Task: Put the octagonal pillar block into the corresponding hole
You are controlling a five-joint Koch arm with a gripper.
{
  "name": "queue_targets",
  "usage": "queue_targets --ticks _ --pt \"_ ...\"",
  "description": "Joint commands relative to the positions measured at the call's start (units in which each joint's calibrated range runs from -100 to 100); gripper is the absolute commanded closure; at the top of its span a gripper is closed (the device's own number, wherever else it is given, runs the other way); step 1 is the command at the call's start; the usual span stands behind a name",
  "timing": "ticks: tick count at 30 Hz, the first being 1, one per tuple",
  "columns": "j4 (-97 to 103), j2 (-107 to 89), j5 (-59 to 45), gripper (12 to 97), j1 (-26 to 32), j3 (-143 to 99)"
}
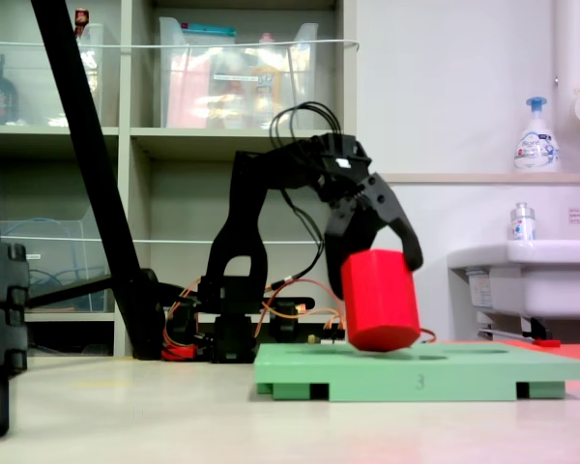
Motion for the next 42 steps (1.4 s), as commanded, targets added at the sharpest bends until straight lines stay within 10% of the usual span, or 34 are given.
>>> queue_targets --ticks 1,42 --pt "6.31 0.38 0.49 75.0 0.39 6.47" --pt "-1.01 2.19 -6.15 74.7 1.90 11.56"
